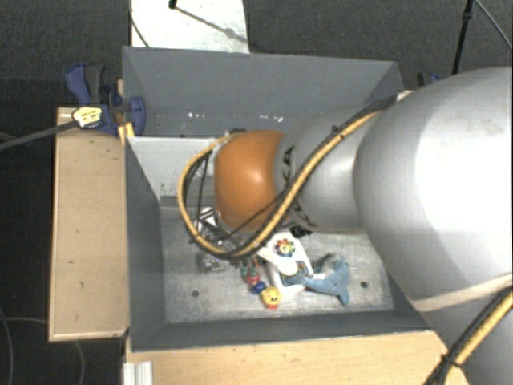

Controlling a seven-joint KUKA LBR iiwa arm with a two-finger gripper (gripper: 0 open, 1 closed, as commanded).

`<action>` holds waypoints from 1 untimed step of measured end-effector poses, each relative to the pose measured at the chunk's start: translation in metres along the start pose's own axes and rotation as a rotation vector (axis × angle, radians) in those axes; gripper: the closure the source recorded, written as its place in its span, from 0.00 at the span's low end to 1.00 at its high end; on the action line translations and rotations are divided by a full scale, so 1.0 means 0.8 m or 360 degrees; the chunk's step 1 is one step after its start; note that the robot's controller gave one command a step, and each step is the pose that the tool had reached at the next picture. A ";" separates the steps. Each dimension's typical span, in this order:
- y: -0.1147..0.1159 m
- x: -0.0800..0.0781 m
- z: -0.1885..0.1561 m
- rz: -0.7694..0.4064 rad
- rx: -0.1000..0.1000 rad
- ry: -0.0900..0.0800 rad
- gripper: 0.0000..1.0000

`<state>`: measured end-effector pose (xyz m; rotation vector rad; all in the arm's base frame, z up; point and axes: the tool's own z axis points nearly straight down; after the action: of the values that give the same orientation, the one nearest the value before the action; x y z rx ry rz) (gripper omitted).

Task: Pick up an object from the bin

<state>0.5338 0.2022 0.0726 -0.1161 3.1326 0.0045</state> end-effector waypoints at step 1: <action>0.000 0.002 0.002 0.0004 0.0001 0.0006 0.00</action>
Offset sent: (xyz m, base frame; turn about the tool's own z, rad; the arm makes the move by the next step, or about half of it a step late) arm 0.0000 0.0000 0.0000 0.0000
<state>0.5323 0.2022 0.0711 -0.1124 3.1366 0.0036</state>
